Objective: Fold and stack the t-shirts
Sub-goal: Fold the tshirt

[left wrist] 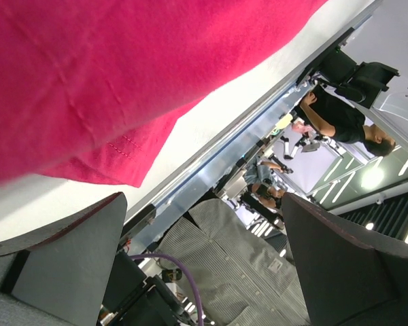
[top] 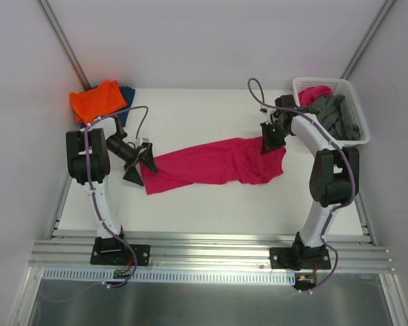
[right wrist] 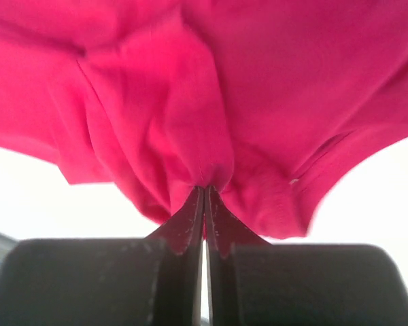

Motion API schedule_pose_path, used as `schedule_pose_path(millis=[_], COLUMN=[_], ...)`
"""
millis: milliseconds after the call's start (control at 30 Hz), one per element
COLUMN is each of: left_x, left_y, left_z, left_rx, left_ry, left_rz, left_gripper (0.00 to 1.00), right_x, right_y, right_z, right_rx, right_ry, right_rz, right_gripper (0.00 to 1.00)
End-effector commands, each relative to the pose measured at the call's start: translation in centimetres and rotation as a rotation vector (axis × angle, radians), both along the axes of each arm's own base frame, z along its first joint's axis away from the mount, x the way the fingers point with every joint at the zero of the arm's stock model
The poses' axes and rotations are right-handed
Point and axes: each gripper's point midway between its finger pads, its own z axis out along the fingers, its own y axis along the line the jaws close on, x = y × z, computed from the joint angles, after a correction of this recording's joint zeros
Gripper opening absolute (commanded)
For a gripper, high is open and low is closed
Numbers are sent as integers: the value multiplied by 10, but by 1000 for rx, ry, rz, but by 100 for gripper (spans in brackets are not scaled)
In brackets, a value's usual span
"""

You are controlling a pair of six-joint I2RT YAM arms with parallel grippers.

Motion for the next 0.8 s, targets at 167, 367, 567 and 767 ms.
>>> schedule_pose_path(millis=[167,367,567,767], left_x=[-9,-15,-16,-20], left_y=[-2,-3,-2,0], left_z=[23,27,30,30], left_rx=[5,4,12,28], left_ry=[-25,-32,-43,-46], left_rz=[-11,-14,-17,-26], left_gripper=[99,99,99,99], right_x=[56,77,113,151], right_y=[-24,-45,-71,-78], right_z=[52,43,43,50], right_rx=[-91,-193,-288,-319], right_ry=[-236,-255,-310,-368], right_rz=[32,16,-22,-73], right_gripper=[1,1,1,1])
